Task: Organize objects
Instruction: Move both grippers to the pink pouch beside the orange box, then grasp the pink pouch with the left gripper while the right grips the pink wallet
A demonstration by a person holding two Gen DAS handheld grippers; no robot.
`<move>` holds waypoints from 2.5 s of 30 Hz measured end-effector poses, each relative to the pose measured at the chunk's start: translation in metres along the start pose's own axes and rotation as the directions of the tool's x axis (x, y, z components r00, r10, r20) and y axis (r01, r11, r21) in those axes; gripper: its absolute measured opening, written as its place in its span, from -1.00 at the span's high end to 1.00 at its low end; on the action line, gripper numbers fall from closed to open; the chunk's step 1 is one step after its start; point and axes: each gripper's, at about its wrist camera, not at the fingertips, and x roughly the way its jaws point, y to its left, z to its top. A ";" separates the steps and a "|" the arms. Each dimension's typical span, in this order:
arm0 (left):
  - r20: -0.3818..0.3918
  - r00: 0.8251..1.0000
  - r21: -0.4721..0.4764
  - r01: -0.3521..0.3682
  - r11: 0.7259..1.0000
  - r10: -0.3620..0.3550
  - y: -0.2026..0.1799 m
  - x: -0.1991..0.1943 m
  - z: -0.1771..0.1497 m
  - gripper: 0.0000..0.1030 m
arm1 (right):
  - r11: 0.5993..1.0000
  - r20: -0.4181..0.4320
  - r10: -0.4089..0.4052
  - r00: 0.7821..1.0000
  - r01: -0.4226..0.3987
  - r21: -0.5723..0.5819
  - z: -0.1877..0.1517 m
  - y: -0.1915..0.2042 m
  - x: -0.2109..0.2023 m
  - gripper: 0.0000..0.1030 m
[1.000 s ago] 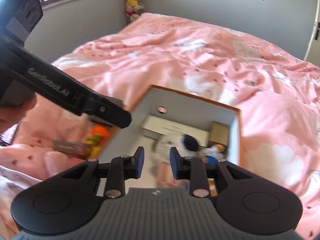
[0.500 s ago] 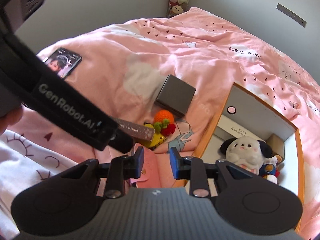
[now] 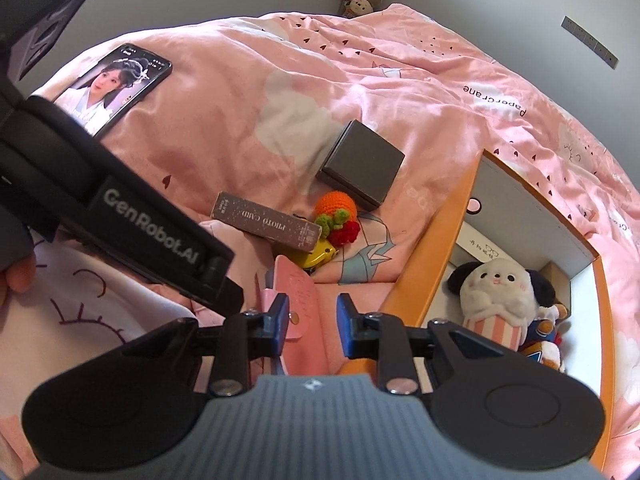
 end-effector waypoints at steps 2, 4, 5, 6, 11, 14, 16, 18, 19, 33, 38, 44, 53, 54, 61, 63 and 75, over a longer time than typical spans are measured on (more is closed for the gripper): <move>0.001 1.000 -0.036 0.009 0.999 -0.009 0.004 0.007 0.000 -0.52 | 1.000 -0.004 -0.009 1.000 0.009 -0.018 0.000 0.002 0.001 0.50; 0.006 1.000 -0.055 0.003 0.998 -0.003 0.006 0.012 0.000 -0.52 | 0.999 -0.009 -0.017 1.000 0.017 -0.030 0.000 0.003 0.003 0.50; 0.007 1.000 -0.051 0.006 0.999 -0.005 0.006 0.015 -0.001 -0.52 | 0.999 -0.009 -0.022 1.000 0.022 -0.035 0.000 0.004 0.004 0.50; 0.005 1.000 -0.047 0.008 0.999 -0.008 0.005 0.018 -0.001 -0.52 | 0.999 -0.010 -0.027 1.000 0.027 -0.042 0.000 0.005 0.005 0.50; 0.027 0.999 -0.072 -0.023 0.997 0.025 0.005 0.028 0.000 -0.28 | 0.996 -0.014 -0.053 0.999 0.052 -0.074 0.001 0.008 0.009 0.49; 0.039 0.999 -0.050 -0.035 0.998 0.037 0.004 0.029 0.000 -0.14 | 0.996 -0.015 -0.043 0.999 0.041 -0.079 0.001 0.007 0.011 0.48; 0.051 0.998 -0.017 -0.035 0.999 0.035 0.002 0.028 0.000 -0.06 | 0.997 -0.024 -0.026 0.999 0.024 -0.076 0.002 0.008 0.012 0.48; 0.061 0.998 0.014 -0.031 0.999 0.030 0.000 0.025 0.001 0.03 | 0.997 -0.037 -0.009 0.999 0.006 -0.079 0.003 0.009 0.013 0.44; 0.065 0.997 0.037 -0.032 0.999 0.029 -0.001 0.023 0.001 0.10 | 0.996 -0.045 -0.007 0.999 0.004 -0.085 0.004 0.010 0.014 0.43; 0.067 0.998 0.245 -0.029 0.969 0.013 -0.012 0.010 0.000 0.22 | 0.989 -0.087 0.079 0.993 -0.089 -0.117 0.010 0.022 0.015 0.54; 0.068 0.997 0.224 0.031 0.974 -0.047 -0.004 0.009 0.002 0.21 | 0.986 -0.143 0.020 0.989 -0.044 -0.163 0.013 0.029 0.026 0.54; 0.100 0.990 0.271 0.065 0.960 -0.095 -0.015 0.010 0.004 0.21 | 0.982 -0.158 -0.011 0.987 -0.020 -0.189 0.011 0.022 0.028 0.58; 0.020 0.996 0.129 0.089 0.988 -0.092 -0.002 0.026 0.013 -0.20 | 0.975 -0.190 0.036 0.981 -0.076 -0.208 0.012 0.024 0.039 0.55; -0.004 0.997 0.123 0.077 0.989 -0.077 -0.002 0.030 0.013 -0.19 | 0.974 -0.193 0.037 0.981 -0.079 -0.213 0.013 0.024 0.040 0.49; -0.054 0.997 0.085 0.055 0.995 -0.050 0.010 0.035 0.012 0.03 | 0.970 -0.242 0.028 0.970 -0.085 -0.227 0.012 0.025 0.044 0.33; -0.053 0.997 0.069 0.062 0.996 -0.059 0.014 0.033 0.012 0.09 | 0.969 -0.242 0.031 0.970 -0.089 -0.231 0.012 0.027 0.046 0.33; -0.044 0.996 0.090 0.081 0.993 -0.078 0.019 0.027 0.010 0.13 | 0.982 -0.238 -0.019 0.971 -0.027 -0.186 0.022 0.015 0.044 0.64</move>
